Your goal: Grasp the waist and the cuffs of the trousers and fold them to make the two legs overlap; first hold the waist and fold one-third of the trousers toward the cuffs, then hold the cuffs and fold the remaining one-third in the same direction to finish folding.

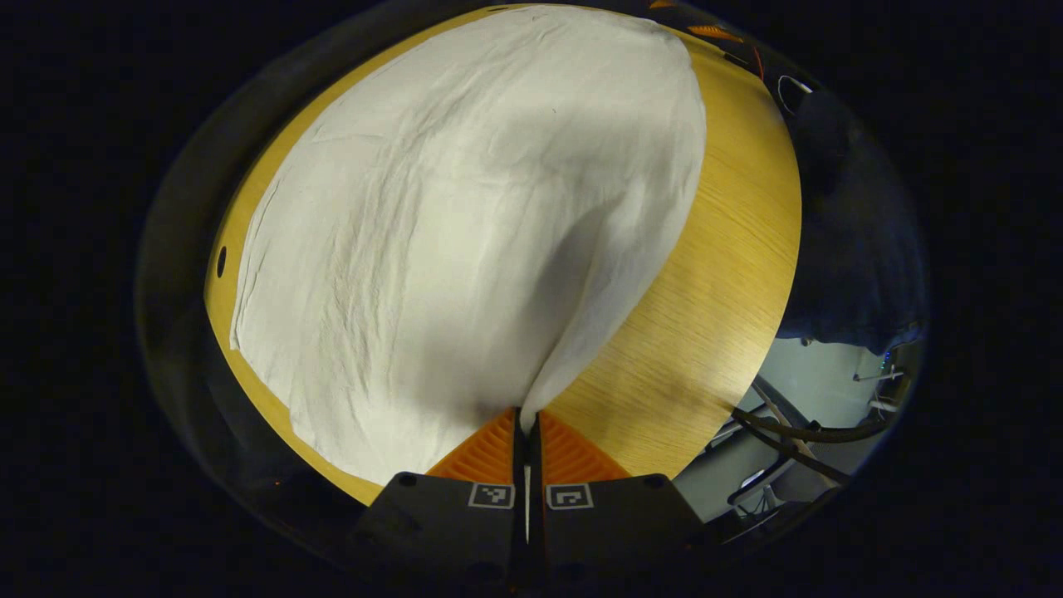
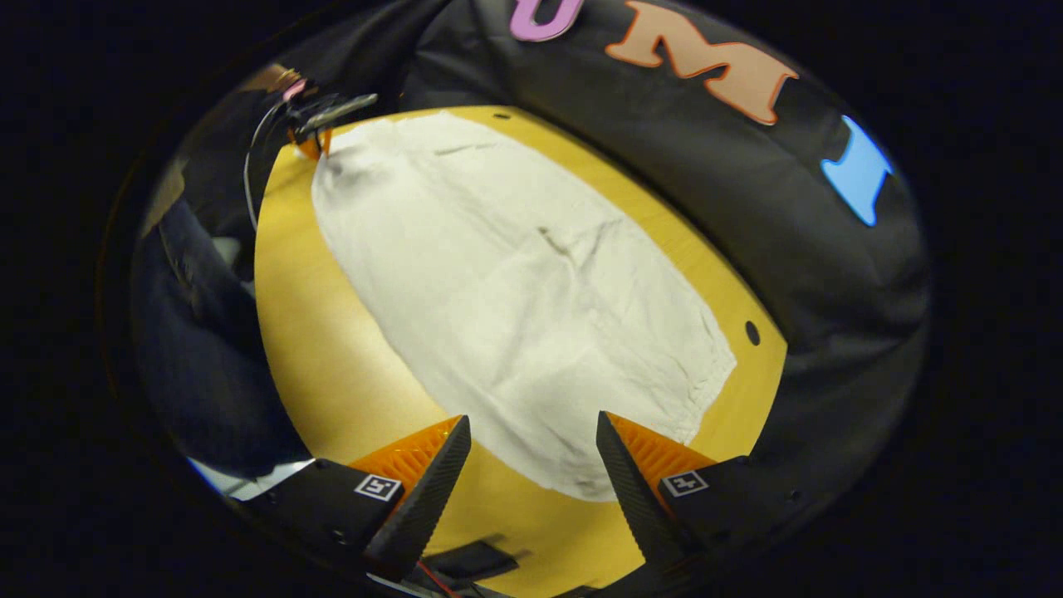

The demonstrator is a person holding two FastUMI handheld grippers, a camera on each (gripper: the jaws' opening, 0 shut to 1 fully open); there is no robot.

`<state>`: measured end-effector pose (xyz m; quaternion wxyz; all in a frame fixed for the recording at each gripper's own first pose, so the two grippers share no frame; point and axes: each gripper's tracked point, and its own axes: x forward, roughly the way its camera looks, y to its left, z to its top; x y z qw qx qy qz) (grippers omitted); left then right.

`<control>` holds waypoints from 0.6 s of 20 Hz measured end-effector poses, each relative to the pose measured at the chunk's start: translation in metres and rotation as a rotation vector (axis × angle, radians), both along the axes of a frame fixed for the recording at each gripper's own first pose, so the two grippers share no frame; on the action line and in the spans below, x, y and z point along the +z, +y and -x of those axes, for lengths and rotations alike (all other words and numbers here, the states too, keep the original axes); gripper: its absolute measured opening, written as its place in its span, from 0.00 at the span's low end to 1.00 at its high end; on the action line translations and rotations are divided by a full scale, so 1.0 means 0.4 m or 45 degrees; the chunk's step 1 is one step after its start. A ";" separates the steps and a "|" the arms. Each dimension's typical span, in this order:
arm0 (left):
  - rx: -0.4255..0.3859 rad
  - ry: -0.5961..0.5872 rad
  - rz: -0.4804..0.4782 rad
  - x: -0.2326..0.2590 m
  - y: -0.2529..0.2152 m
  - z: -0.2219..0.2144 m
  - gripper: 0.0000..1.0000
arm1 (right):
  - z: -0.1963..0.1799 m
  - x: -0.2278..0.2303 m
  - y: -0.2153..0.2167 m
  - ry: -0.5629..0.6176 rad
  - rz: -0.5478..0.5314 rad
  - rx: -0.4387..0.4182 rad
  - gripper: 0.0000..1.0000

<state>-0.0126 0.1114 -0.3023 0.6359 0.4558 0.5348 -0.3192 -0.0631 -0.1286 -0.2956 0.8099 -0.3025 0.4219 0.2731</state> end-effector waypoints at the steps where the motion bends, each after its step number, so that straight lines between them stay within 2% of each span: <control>1: 0.004 -0.007 -0.005 0.001 0.001 0.002 0.00 | 0.015 -0.036 -0.007 0.071 0.019 0.028 0.97; 6: 0.007 -0.041 -0.029 0.001 -0.001 0.007 0.00 | 0.030 -0.120 -0.027 0.242 0.099 0.132 0.98; 10: 0.013 -0.024 -0.038 0.001 -0.001 0.007 0.00 | 0.037 -0.146 -0.016 0.351 0.098 0.149 0.98; 11: 0.009 -0.016 -0.040 0.000 0.002 0.006 0.00 | 0.037 -0.150 -0.015 0.366 0.099 0.160 0.93; 12: 0.010 -0.009 -0.040 0.000 0.002 0.007 0.00 | 0.041 -0.154 -0.011 0.392 0.096 0.168 0.94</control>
